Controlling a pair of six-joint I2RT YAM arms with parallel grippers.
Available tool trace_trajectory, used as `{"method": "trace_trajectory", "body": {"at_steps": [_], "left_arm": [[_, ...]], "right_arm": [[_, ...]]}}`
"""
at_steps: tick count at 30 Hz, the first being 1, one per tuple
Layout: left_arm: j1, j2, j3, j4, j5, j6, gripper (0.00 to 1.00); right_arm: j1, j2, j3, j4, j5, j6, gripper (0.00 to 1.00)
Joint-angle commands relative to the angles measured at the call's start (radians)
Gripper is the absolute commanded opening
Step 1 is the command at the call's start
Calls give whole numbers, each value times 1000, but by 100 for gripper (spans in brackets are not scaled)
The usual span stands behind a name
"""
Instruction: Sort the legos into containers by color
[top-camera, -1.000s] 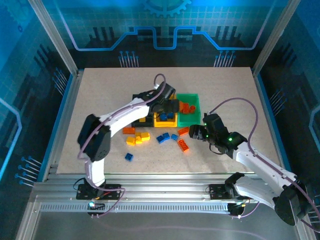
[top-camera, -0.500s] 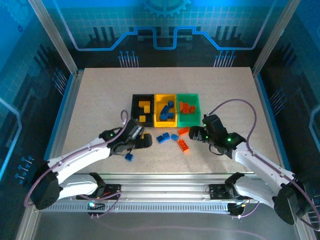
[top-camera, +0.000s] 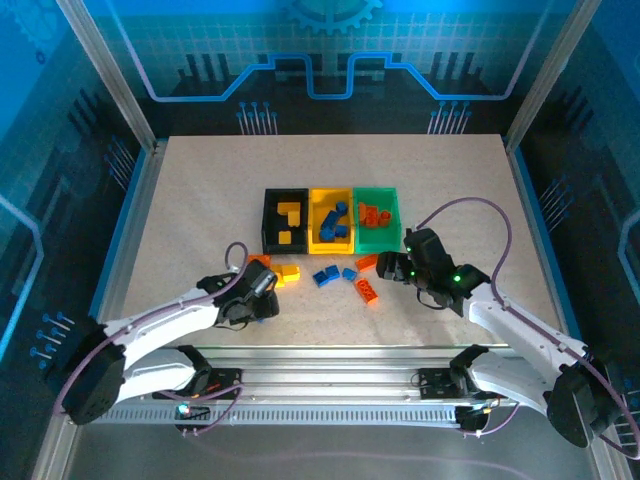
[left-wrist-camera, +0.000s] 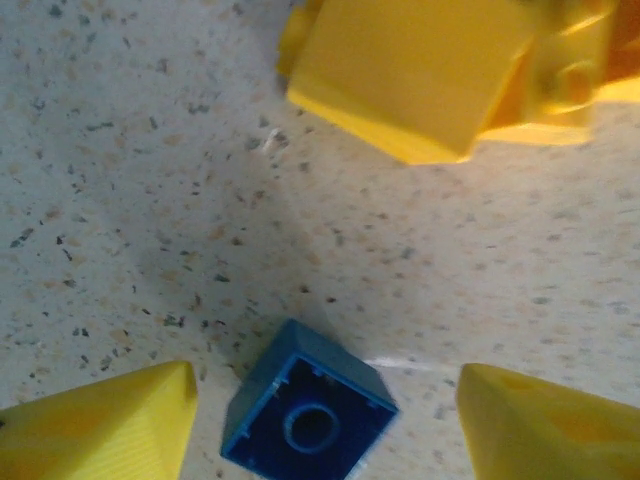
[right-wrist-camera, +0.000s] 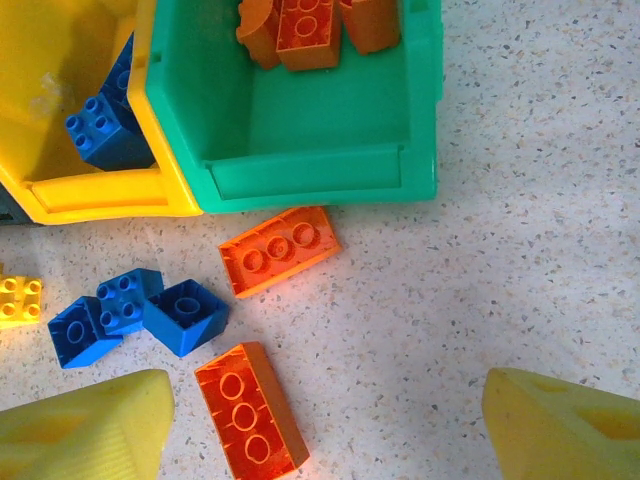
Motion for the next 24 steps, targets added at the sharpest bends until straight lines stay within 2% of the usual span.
{"method": "trace_trajectory", "body": {"at_steps": [1,6,12,18,21,24], "left_arm": [[11,57,-24,41,-4,16,65],[10,101,-27,65,9,16,49],[4,51,-16,48,43,11,32],[-39,-7,141,-6,32,31,31],[-42,37,279,9,12,66,32],[-41,144,433,44,-13,114,32]], "right_arm": [[-15,-6,2,0,6,20,82],[-15,-11,9,-7,13,18,82],[-16,-6,10,-2,13,19,82],[-17,2,4,6,12,27,82],[-19,3,1,9,13,29,82],[-19,7,0,4,16,30,82]]}}
